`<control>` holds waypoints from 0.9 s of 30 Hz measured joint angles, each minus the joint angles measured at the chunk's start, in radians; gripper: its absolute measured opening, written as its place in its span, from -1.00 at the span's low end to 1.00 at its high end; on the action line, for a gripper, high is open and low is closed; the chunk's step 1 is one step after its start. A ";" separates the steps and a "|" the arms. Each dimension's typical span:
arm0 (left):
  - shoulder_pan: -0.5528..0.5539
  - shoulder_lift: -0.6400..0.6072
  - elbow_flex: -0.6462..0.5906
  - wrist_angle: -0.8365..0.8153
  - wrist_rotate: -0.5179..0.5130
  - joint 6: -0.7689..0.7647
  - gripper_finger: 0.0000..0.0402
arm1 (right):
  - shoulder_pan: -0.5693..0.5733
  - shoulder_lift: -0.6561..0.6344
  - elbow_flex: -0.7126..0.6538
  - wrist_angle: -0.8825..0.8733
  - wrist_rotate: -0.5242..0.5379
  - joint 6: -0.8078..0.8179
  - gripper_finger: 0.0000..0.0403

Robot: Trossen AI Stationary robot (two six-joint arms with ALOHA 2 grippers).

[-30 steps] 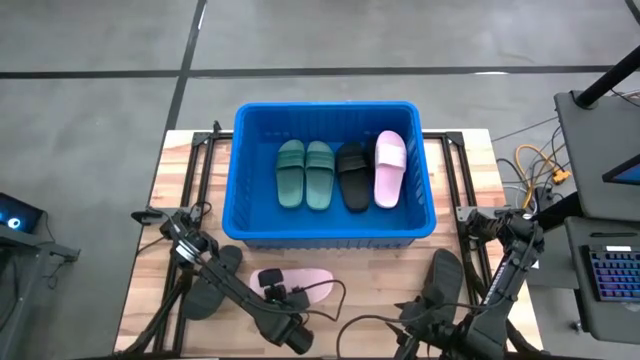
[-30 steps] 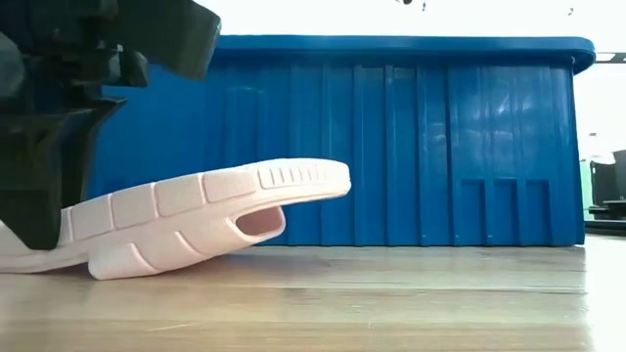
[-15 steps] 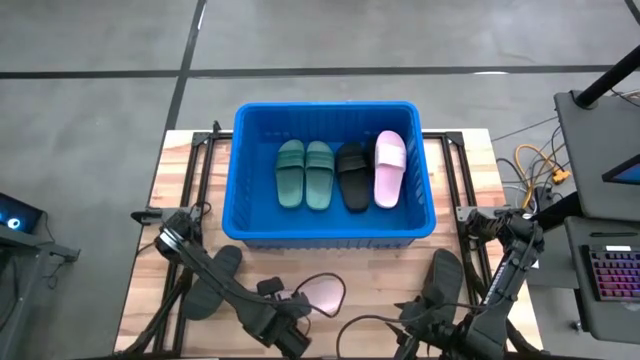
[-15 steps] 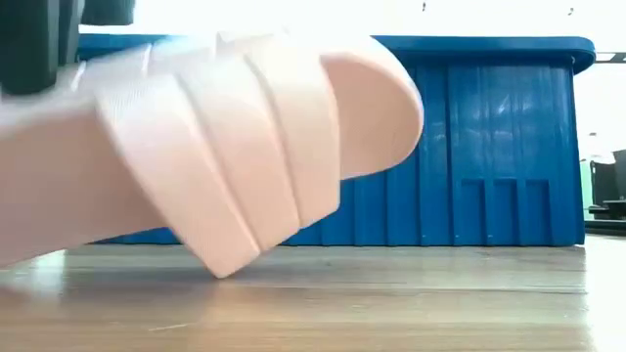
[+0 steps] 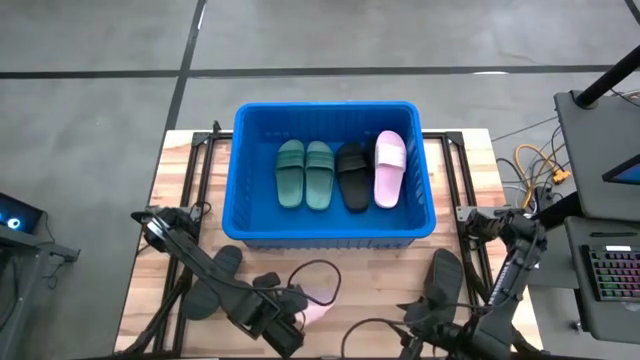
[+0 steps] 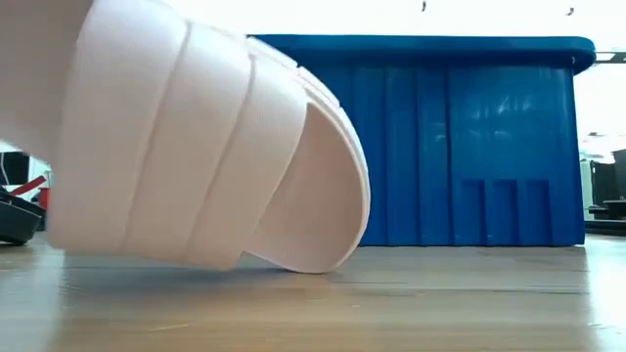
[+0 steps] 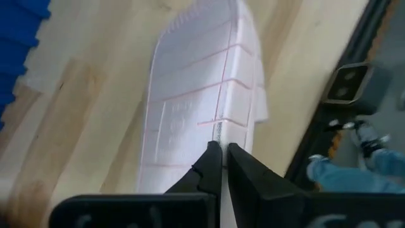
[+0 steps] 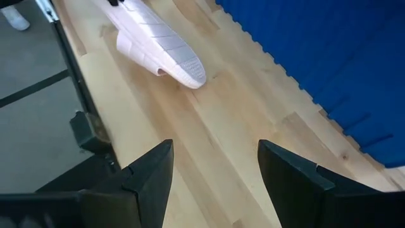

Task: Pick and place slides into bin
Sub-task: Put the pink slide into the bin

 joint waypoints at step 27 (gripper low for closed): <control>0.063 0.003 -0.002 0.132 0.022 0.017 -0.98 | 0.053 -0.037 0.000 -0.062 0.079 0.106 0.09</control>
